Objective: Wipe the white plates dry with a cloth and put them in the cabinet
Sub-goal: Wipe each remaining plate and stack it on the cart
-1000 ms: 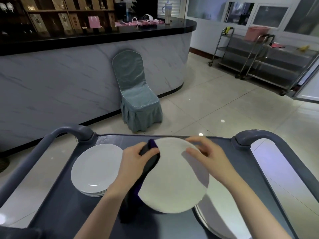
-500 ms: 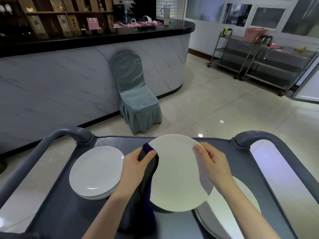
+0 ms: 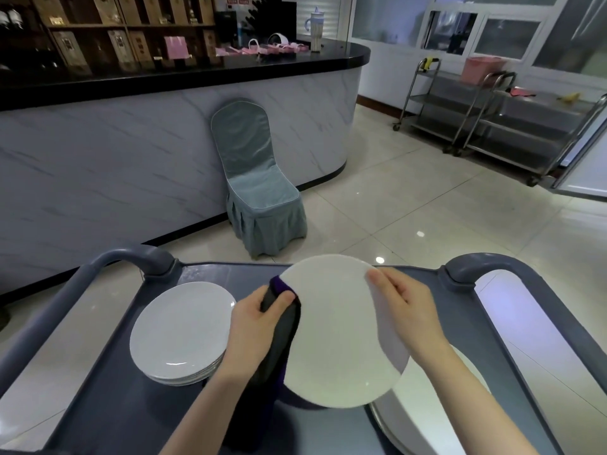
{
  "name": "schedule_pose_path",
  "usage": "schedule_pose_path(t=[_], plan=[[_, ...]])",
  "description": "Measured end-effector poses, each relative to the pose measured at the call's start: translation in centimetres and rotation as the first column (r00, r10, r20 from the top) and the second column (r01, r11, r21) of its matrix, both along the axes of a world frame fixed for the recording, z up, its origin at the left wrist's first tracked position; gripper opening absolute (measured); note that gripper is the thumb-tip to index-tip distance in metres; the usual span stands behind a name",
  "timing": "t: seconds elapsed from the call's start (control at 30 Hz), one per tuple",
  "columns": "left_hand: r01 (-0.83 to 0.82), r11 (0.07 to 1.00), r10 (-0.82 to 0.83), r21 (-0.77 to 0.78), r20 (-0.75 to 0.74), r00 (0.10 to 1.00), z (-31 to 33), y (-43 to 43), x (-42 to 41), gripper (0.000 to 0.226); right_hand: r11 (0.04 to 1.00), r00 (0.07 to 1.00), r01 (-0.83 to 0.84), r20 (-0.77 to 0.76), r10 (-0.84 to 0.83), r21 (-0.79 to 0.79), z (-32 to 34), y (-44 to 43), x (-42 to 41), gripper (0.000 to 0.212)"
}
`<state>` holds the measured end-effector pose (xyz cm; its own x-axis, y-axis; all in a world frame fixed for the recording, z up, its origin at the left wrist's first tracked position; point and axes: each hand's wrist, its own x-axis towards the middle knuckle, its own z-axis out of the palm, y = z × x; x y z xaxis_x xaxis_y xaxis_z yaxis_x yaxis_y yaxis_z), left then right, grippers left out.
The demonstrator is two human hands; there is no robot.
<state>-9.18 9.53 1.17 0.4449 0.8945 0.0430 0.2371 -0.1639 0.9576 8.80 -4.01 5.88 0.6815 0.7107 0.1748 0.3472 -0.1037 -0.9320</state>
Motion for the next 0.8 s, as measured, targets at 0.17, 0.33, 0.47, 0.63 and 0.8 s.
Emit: schedule_pose_path(t=[0.17,0.33,0.47,0.63,0.8], plan=[[0.005,0.994,-0.002,0.108,-0.020,1.000,1.0,1.7,0.1,0.025,1.000,1.000,-0.015,-0.024,0.014,-0.020,-1.0,0.2,-1.1,0.022],[0.394,0.893,-0.343,0.216,-0.238,0.909,2.2,2.4,1.0,0.042,0.945,0.942,-0.250,0.171,0.288,-0.212,-1.2,1.2,-2.1,0.024],[0.134,0.989,-0.128,0.061,-0.081,0.988,1.2,2.2,0.2,0.034,0.998,0.998,-0.034,0.054,0.037,-0.044,-0.4,0.9,-0.7,0.032],[-0.379,0.820,0.492,-0.430,0.190,0.850,-0.2,-1.9,2.4,0.041,0.839,0.801,0.489,-0.502,-0.325,0.237,-1.2,2.9,-4.7,0.044],[-0.330,0.867,0.421,-0.373,0.194,0.886,0.0,0.3,0.9,0.048,0.971,0.915,0.222,-0.365,-0.173,0.094,-2.6,1.3,-3.4,0.015]])
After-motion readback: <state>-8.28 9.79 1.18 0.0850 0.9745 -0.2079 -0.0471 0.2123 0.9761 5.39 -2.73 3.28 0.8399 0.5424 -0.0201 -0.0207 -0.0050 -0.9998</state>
